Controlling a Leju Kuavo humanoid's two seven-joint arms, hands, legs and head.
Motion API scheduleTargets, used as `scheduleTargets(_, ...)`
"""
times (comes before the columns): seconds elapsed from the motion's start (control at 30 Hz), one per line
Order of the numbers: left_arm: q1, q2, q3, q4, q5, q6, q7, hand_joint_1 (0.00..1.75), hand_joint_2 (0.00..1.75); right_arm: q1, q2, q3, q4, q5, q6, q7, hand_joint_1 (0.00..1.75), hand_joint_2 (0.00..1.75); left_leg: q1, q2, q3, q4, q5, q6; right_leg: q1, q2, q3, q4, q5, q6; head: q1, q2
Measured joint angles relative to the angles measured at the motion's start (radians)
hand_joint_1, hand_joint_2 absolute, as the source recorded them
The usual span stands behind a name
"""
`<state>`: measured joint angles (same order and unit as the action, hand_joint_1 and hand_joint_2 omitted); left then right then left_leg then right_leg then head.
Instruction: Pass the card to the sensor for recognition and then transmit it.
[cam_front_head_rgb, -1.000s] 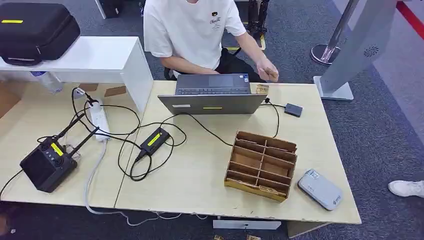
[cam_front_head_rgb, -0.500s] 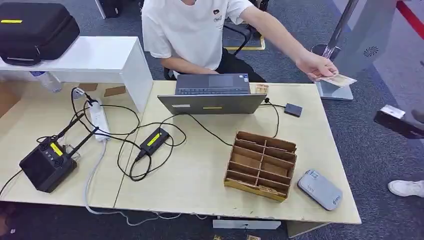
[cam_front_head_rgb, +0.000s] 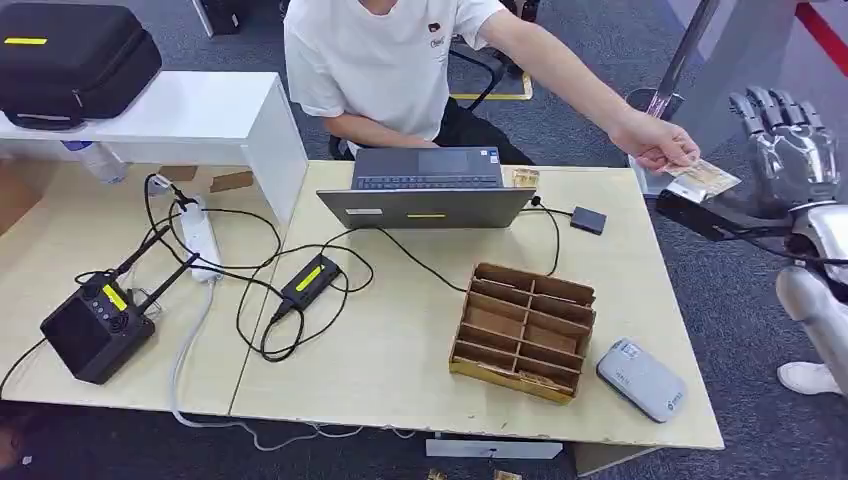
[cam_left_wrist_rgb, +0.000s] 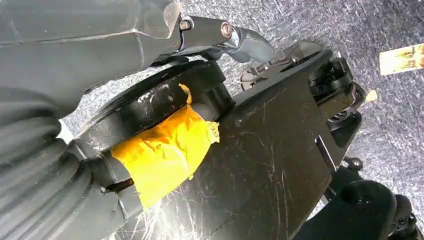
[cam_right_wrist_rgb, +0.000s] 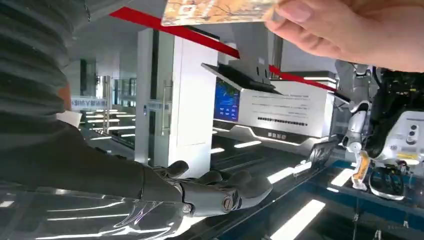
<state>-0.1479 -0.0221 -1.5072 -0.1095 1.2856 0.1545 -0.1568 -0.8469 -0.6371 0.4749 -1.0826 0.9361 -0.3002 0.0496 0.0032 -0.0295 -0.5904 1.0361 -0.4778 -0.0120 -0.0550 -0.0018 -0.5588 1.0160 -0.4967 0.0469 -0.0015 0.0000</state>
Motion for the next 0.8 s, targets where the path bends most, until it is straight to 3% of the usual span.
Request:
scheduleTargets(0.27, -0.002, 0.004, 0.000, 0.000, 0.011, -0.018, 0.008, 0.00, 1.75, -0.002, 0.041, 0.019, 0.027, -0.002, -0.049, -0.013, 0.00, 1.75, 0.000, 0.000, 0.000, 0.000, 0.000, 0.000, 0.000, 0.000, 0.000, 0.000, 0.000, 0.000, 0.000, 0.000)
scheduleTargets(0.3, -0.002, 0.004, 0.000, 0.000, 0.012, -0.019, 0.009, 0.00, 1.75, -0.002, 0.043, 0.020, 0.028, -0.002, -0.051, -0.014, 1.75, 1.75, 0.000, 0.000, 0.000, 0.000, 0.000, 0.000, 0.000, 0.000, 0.000, 0.000, 0.000, 0.000, 0.000, 0.000)
scheduleTargets(0.8, -0.004, 0.005, 0.000, 0.000, 0.024, -0.024, 0.016, 0.00, 1.75, 0.049, 0.056, -0.005, 0.010, -0.050, -0.097, -0.044, 1.75, 1.75, 0.000, 0.000, 0.000, 0.000, 0.000, 0.000, 0.000, 0.000, 0.000, 0.000, 0.000, 0.000, 0.000, 0.000)
